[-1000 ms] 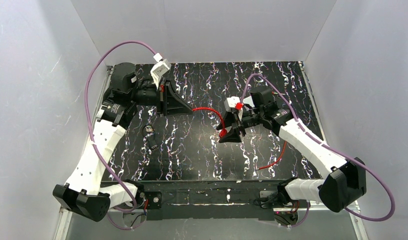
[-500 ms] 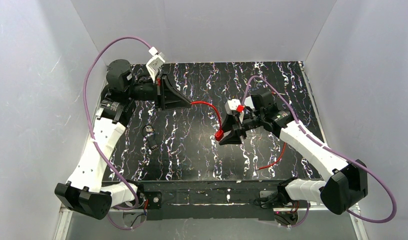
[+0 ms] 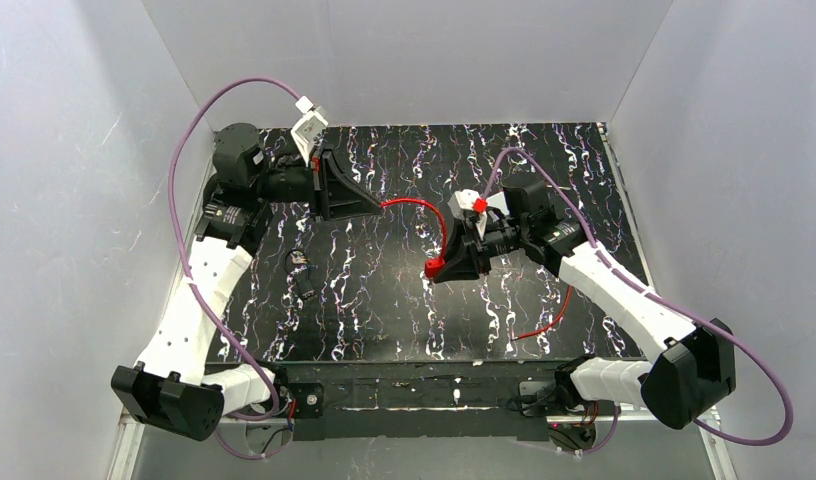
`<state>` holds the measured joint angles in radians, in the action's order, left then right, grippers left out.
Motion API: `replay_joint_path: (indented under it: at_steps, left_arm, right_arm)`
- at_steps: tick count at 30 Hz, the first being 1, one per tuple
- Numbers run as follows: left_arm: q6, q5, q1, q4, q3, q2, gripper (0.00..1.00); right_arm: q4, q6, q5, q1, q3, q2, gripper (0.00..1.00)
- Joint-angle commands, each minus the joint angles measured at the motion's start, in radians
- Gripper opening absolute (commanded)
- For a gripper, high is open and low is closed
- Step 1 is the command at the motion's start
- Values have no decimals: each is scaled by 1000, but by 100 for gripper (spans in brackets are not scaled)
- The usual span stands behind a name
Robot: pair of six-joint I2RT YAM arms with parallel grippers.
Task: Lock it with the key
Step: Lock the lock.
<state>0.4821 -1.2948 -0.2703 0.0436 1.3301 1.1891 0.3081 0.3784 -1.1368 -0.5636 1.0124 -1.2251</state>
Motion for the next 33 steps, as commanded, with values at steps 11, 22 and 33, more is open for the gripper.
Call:
replay_joint_path:
  at_steps: [11,22,33]
  left_arm:
    - [-41,505,-27,36,-229,-195,0]
    - [-137,519,-223,24,-307,-153,0]
    - [-405,369,-256,255,-276,-99,0]
  right_arm:
    - [-265,-472,99,-14,28,-1,1]
    - [-197,-432,107,-56,84,-66,1]
    - [-61,-287,133,-62,110,-66,1]
